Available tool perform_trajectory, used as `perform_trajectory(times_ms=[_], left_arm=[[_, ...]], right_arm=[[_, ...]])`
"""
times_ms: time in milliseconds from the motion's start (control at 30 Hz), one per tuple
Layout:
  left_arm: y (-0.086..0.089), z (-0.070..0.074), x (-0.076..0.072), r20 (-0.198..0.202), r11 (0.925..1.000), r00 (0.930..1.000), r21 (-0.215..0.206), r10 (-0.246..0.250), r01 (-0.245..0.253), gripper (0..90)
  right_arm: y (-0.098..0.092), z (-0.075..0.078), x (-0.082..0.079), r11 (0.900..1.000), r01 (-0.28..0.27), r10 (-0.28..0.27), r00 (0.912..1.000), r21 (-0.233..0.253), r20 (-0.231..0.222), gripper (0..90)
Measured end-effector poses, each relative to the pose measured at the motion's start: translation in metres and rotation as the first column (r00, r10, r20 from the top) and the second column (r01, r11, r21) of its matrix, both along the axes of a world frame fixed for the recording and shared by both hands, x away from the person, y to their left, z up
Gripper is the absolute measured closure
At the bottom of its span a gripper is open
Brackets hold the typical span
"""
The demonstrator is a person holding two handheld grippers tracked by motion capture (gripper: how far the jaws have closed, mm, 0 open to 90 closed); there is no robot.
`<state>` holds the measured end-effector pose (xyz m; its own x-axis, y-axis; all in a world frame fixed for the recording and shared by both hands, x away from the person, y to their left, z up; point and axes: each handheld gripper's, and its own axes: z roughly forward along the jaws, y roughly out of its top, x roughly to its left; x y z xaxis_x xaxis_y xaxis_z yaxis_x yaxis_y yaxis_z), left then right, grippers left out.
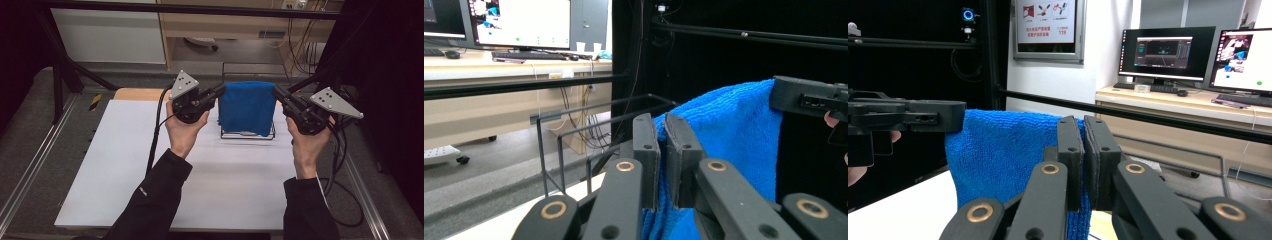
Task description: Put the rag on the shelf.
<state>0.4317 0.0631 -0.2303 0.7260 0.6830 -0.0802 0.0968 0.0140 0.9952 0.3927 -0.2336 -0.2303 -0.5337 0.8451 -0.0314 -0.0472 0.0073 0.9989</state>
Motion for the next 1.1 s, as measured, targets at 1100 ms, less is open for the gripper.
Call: perform_trajectory(times_ms=[1100], left_arm=[[-0.029, 0.063, 0.041, 0.089, 0.9983, 0.9959, -0.056, 0.018, -0.013, 84.3]], right_arm=[[-0.019, 0.058, 0.036, 0.997, 0.074, -0.077, 0.9942, 0.035, 0.075, 87.2]])
